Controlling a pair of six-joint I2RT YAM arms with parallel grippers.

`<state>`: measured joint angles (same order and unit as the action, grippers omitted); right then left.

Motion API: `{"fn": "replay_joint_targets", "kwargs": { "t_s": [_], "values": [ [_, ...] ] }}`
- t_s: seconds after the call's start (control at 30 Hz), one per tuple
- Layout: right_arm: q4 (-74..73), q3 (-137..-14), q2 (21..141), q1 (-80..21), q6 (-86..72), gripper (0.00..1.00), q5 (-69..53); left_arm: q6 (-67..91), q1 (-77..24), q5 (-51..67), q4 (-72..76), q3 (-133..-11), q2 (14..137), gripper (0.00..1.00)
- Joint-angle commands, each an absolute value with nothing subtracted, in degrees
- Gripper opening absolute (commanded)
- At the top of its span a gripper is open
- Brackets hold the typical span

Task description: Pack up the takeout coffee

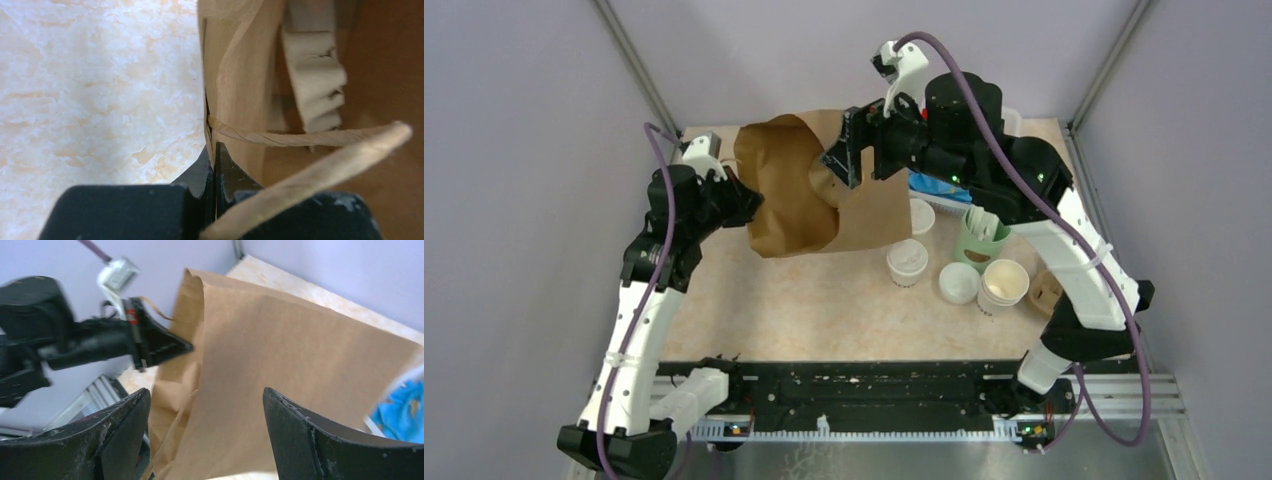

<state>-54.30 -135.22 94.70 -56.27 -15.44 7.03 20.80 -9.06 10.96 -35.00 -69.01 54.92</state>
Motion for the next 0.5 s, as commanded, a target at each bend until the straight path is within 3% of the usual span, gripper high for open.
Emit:
{"fn": "replay_joint_targets", "kwargs": {
  "t_s": [0.0,0.23,0.47],
  "values": [
    [-52.4,-139.4,98.4,-58.0,-14.6,0.82,2.0,18.5,-9.1,10.6,-32.7,-70.8,55.0,0.0],
    [-48.3,-131.5,97.7,-57.8,-17.8,0.89,7.0,19.4,-9.0,5.0,-36.0,-75.5,55.1,0.0],
    [-46.5,-128.9,100.1,-57.7,-19.0,0.89,9.4,22.1,-9.0,6.3,-34.4,-75.9,53.0,0.0]
  ]
}}
